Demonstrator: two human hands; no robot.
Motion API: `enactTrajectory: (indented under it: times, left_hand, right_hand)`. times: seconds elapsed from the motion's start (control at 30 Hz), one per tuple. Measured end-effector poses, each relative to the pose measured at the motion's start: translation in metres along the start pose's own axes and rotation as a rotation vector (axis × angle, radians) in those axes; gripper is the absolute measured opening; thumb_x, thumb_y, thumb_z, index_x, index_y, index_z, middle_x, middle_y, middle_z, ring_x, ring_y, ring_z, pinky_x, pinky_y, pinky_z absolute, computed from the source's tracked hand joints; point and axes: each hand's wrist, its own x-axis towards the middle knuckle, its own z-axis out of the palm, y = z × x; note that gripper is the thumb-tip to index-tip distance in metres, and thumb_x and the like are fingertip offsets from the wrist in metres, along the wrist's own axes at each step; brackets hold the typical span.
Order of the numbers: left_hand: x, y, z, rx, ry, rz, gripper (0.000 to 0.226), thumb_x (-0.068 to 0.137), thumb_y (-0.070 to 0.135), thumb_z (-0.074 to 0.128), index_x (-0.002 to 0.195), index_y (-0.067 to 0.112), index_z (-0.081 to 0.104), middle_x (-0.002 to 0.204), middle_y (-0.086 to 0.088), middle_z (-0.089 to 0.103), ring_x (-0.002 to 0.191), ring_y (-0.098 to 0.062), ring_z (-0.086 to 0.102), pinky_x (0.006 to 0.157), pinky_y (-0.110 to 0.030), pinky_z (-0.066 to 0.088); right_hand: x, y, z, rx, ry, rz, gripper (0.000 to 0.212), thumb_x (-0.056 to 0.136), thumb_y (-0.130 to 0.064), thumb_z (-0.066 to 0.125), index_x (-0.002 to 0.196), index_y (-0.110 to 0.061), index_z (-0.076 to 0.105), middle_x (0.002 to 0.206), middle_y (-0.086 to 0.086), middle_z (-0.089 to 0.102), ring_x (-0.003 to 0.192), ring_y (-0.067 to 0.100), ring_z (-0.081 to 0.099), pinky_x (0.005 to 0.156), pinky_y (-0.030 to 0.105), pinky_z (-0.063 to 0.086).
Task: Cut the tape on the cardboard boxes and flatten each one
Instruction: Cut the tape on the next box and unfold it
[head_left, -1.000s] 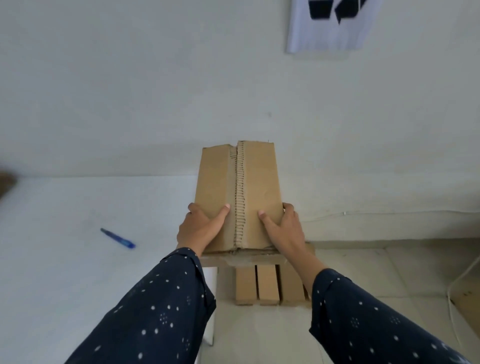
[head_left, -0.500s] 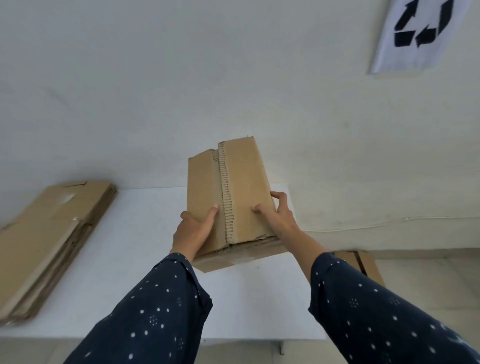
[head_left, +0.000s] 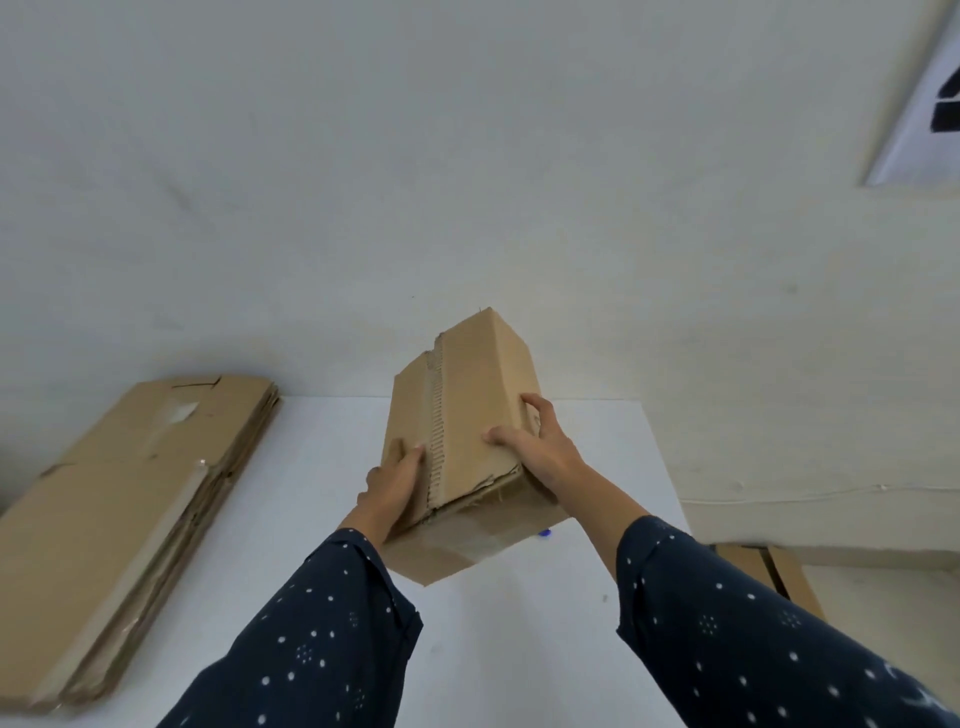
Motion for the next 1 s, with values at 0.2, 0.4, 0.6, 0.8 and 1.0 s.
enactTrajectory:
  times: [0.2, 0.4, 0.6, 0.8, 1.0]
  left_hand:
    - [-0.016, 0.041, -0.012, -0.111, -0.297, -0.012, 0.053, 0.099, 0.07, 0.024, 0.124, 0.03, 0.048, 0.119, 0.003, 0.054, 0.1, -0.021, 0.053, 0.088, -0.038, 0.044]
    - [0.022, 0.059, -0.024, -0.133, -0.57, -0.063, 0.138, 0.041, 0.104, 0.052, 0.156, 0.032, 0.028, 0.157, -0.004, 0.036, 0.131, -0.044, 0.046, 0.105, -0.063, 0.041]
    - [0.064, 0.031, -0.057, -0.18, -0.591, -0.008, 0.071, 0.085, 0.076, 0.054, 0.139, 0.031, 0.045, 0.13, -0.004, 0.06, 0.105, -0.038, 0.066, 0.085, -0.056, 0.058]
    - [0.092, -0.001, -0.095, -0.413, -0.471, -0.005, 0.052, 0.096, 0.055, 0.043, 0.13, 0.02, 0.061, 0.111, -0.01, 0.075, 0.102, -0.031, 0.072, 0.089, -0.048, 0.058]
    - [0.113, -0.048, -0.135, -0.19, -0.109, 0.007, 0.054, 0.102, 0.029, 0.032, 0.153, 0.046, 0.022, 0.129, -0.003, 0.06, 0.112, -0.033, 0.06, 0.098, -0.048, 0.051]
  right_hand:
    - [0.014, -0.02, 0.043, -0.313, 0.215, 0.042, 0.077, 0.063, -0.058, 0.062, 0.129, -0.063, 0.022, 0.124, 0.004, 0.037, 0.113, 0.033, 0.042, 0.095, 0.048, 0.03]
    - [0.009, -0.028, 0.094, -0.715, 0.355, 0.047, 0.083, 0.07, -0.062, 0.06, 0.141, -0.045, 0.021, 0.13, 0.01, 0.033, 0.112, 0.035, 0.038, 0.094, 0.051, 0.032]
    - [0.023, -0.045, 0.14, -0.644, 0.315, 0.134, 0.114, 0.064, -0.065, 0.07, 0.15, -0.028, 0.006, 0.136, 0.006, 0.034, 0.124, 0.032, 0.035, 0.097, 0.049, 0.035]
    - [0.046, -0.039, 0.172, -0.216, 0.247, 0.024, 0.06, 0.079, -0.065, 0.051, 0.136, -0.055, 0.036, 0.132, 0.001, 0.044, 0.12, 0.031, 0.049, 0.102, 0.052, 0.043]
    - [0.055, -0.016, 0.237, -0.343, 0.111, 0.002, 0.046, 0.092, -0.067, 0.033, 0.137, -0.063, 0.031, 0.157, -0.009, 0.02, 0.145, 0.03, 0.015, 0.113, 0.067, 0.01]
